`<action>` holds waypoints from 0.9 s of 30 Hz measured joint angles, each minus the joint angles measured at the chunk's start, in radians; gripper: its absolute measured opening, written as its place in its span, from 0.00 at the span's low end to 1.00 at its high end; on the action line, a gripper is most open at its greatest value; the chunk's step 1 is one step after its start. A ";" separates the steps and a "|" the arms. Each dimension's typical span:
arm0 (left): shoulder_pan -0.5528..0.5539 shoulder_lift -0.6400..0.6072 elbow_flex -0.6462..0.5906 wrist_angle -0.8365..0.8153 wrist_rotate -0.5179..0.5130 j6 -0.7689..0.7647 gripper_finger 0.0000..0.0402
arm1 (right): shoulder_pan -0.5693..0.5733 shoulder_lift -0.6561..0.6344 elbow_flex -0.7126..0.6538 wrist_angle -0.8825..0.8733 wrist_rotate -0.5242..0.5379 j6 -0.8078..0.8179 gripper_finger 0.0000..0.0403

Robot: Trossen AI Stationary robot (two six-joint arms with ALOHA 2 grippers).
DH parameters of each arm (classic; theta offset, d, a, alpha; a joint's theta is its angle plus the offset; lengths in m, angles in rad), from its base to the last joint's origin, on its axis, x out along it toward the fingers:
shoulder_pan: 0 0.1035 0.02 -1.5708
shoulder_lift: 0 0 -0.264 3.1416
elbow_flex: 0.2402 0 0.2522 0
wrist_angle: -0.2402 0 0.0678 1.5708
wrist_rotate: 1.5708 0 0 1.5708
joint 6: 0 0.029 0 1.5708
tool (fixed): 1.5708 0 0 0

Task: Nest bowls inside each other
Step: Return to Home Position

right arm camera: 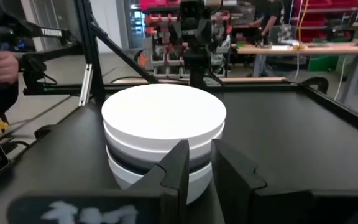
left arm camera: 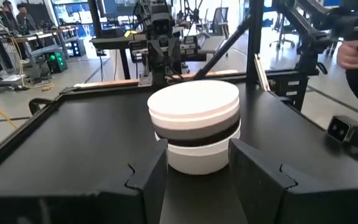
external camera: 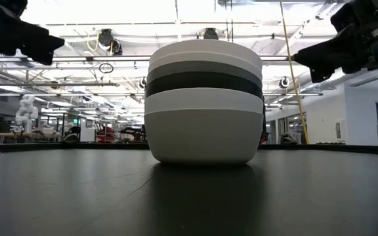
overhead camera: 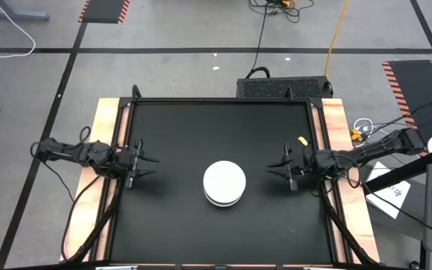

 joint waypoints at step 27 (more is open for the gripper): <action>0.009 -0.001 -0.093 0.006 0.022 0.044 0.43 | -0.025 -0.223 -0.077 -0.083 0.167 -0.068 0.15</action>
